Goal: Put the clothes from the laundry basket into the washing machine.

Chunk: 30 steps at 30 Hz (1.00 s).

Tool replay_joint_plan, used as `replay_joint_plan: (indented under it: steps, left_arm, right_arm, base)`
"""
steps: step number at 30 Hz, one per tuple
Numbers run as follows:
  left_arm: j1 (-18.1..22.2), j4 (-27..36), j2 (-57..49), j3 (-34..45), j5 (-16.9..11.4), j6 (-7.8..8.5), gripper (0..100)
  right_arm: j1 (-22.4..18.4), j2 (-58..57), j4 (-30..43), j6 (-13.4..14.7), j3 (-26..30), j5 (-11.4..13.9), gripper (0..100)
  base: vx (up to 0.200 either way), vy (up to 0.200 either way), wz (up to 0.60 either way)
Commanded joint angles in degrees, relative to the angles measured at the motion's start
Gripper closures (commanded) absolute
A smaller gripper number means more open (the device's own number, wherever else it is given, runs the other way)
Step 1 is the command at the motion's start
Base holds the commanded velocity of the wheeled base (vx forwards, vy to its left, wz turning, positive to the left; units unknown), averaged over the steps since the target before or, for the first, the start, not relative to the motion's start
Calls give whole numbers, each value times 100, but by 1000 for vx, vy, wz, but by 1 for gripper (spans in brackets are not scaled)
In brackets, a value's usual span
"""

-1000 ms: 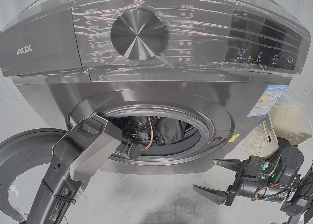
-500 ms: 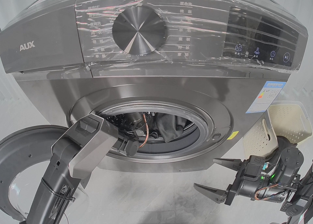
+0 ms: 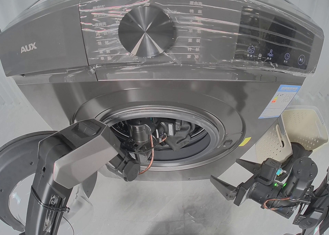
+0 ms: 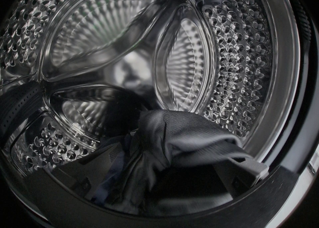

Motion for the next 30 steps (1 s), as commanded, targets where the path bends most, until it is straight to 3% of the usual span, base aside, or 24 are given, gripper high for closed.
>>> replay_joint_plan:
  steps: [1,6,7,10,17,22,28,29,30]
  left_arm:
    - [-59,2,-276,358,-14,31,0]
    - [-138,-59,-373,991,-181,48,0]
    - [-191,-112,-452,1237,-384,40,0]
    - [-279,-147,-487,1378,-638,31,0]
    - [-217,-68,84,666,-656,66,0]
    - [-32,-6,524,86,-647,347,0]
    - [47,82,726,-231,-638,382,0]
    - [47,90,726,-222,-638,382,100]
    - [47,99,726,-222,-647,382,100]
  right_arm:
    - [261,76,-1,118,-30,-81,0]
    - [243,76,-1,118,-48,-54,0]
    - [226,76,-1,127,-83,-54,0]
    - [252,76,-1,127,-118,-54,0]
    - [270,120,-1,135,-92,-54,0]
    - [278,111,-1,135,-100,-46,0]
    - [278,120,-1,135,-109,-46,0]
    - [287,111,-1,127,-118,-46,0]
    - [287,120,-1,127,-118,-46,0]
  base:
    - [0,0,0]
    - [0,0,0]
    - [0,0,0]
    - [0,0,0]
    - [0,0,0]
    - [0,0,0]
    - [0,0,0]
    - [0,0,0]
    - [0,0,0]
